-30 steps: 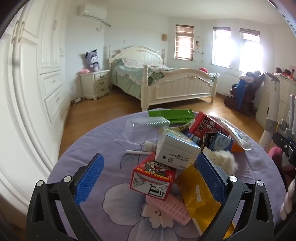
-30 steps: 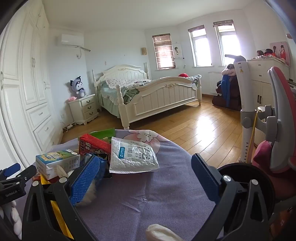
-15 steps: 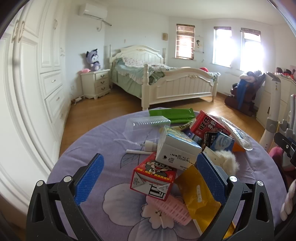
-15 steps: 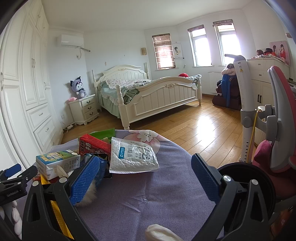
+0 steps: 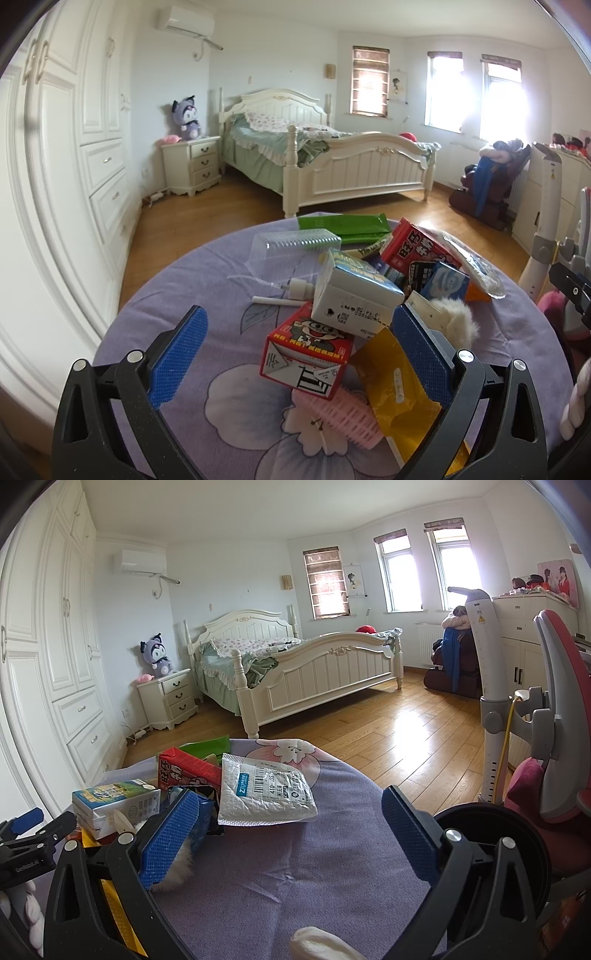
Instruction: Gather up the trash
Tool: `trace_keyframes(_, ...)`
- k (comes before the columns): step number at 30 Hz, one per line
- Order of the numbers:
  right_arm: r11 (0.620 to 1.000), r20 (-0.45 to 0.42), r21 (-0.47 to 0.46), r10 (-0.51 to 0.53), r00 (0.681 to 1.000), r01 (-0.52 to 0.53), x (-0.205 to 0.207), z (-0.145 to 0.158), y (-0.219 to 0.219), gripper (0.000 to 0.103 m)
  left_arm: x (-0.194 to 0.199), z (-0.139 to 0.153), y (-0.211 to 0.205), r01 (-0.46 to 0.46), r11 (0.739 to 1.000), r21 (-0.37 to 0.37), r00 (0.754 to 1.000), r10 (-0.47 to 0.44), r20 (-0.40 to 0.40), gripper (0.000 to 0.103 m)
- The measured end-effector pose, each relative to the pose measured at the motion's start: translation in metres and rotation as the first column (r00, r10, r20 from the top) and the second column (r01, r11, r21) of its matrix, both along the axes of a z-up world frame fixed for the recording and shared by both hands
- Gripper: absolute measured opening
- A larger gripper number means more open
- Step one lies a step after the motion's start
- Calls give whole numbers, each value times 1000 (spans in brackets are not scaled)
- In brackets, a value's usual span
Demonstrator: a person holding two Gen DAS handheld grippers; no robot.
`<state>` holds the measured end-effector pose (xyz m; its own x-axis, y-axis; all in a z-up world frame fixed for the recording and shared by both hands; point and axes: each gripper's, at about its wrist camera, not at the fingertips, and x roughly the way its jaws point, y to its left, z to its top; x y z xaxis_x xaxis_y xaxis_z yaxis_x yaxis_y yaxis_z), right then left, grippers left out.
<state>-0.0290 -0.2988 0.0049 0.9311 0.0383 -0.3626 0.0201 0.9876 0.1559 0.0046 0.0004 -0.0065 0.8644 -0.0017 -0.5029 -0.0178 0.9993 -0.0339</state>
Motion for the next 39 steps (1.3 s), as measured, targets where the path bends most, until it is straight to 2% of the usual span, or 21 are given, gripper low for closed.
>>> trace_keyframes(23, 1000, -7, 15, 3, 1000, -3, 4, -1, 3, 98, -1, 0, 1, 5, 1000, -11, 1000, -5, 15, 99)
trace_keyframes(25, 999, -36, 43, 23, 999, -21, 10, -2, 0, 98, -8, 2, 7, 28, 998, -55, 999, -26, 43, 99)
trace_keyframes(27, 995, -89, 87, 62, 994, -54, 17, -4, -9, 98, -14, 3, 16, 74, 990, -118, 997, -70, 38, 99)
trace_keyframes(29, 994, -123, 90, 77, 989, -67, 23, -3, -16, 98, -17, 3, 22, 115, 984, -134, 993, -115, 8, 99)
trace_keyframes(31, 987, -155, 131, 117, 981, -97, 34, 1, -24, 98, -16, 6, 26, 150, 978, -148, 988, -152, -2, 99)
trace_keyframes(32, 980, -179, 153, 153, 972, -127, 42, 3, -26, 98, -11, 8, 25, 166, 980, -112, 986, -167, -1, 99)
trace_keyframes(33, 974, -217, 160, 195, 956, -162, 55, 4, -22, 98, -6, 11, 26, 180, 974, -139, 983, -183, -6, 99)
trace_keyframes(35, 966, -271, 157, 240, 932, -204, 80, 5, -15, 98, 12, 19, 22, 206, 965, -161, 976, -216, -41, 99)
trace_keyframes(36, 963, -288, 151, 259, 922, -223, 91, 3, -11, 98, 19, 19, 23, 201, 960, -197, 969, -225, -106, 99)
trace_keyframes(38, 956, -329, 138, 291, 898, -259, 115, -1, -2, 98, 41, 15, 7, 214, 971, -109, 960, -229, -159, 99)
trace_keyframes(39, 955, -344, 121, 297, 891, -272, 125, -4, 3, 98, 48, 12, 1, 225, 970, -96, 955, -239, -174, 99)
